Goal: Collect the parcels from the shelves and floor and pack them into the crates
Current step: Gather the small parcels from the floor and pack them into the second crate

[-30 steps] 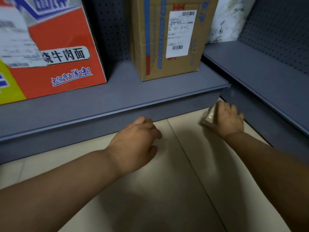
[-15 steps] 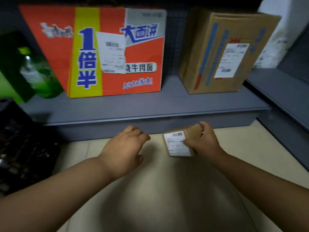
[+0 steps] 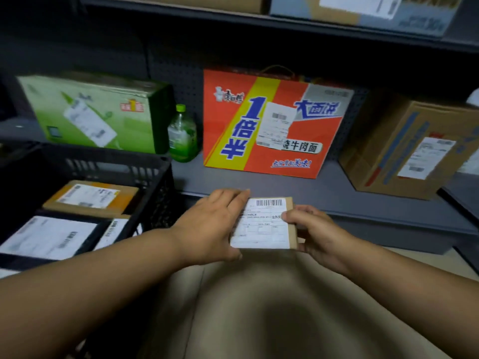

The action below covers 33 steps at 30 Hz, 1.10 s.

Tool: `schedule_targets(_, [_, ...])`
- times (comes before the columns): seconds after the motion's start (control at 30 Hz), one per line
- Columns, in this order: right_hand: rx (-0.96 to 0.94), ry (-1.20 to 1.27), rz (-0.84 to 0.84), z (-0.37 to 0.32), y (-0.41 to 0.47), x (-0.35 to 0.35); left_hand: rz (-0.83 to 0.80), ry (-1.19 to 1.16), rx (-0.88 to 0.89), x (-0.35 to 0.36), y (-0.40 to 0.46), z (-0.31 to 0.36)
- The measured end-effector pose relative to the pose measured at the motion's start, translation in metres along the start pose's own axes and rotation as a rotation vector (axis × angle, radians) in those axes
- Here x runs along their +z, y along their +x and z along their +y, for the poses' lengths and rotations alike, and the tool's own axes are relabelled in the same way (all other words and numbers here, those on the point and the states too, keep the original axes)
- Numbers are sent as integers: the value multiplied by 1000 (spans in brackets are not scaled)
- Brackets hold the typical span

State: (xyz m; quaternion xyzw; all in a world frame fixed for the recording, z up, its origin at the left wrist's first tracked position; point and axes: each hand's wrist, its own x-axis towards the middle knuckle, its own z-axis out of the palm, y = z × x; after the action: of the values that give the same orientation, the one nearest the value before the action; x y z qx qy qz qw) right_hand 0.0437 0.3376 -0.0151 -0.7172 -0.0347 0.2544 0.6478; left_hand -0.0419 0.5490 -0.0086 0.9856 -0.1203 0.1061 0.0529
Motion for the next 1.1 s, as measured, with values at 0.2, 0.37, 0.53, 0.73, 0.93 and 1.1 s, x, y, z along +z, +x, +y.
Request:
schedule_targets(0.2, [-97,-42,-88,-40,-17,74,126,58,-76,-53,-46,-35])
schedule_targets(0.37, [-393,-228,-130,-72,-29,150,218,164,-113,-112,-88,-88])
schedule_targets(0.53, [-784,-931,-150,-88,-34,232,233,136,-225,-142,-141,-146])
schedule_targets(0.73, [-970,-1069,-250,-90,-17,308,193,71,-331,-139,-194,-195])
schedule_targets(0.93, [-915,-1183,-322,-79,7,358,121,52,-418,-120,-220,-236])
schedule_targets(1.1, [-838,-1095,-241,-67,27,373,143,17,-539,-104,-230,-264])
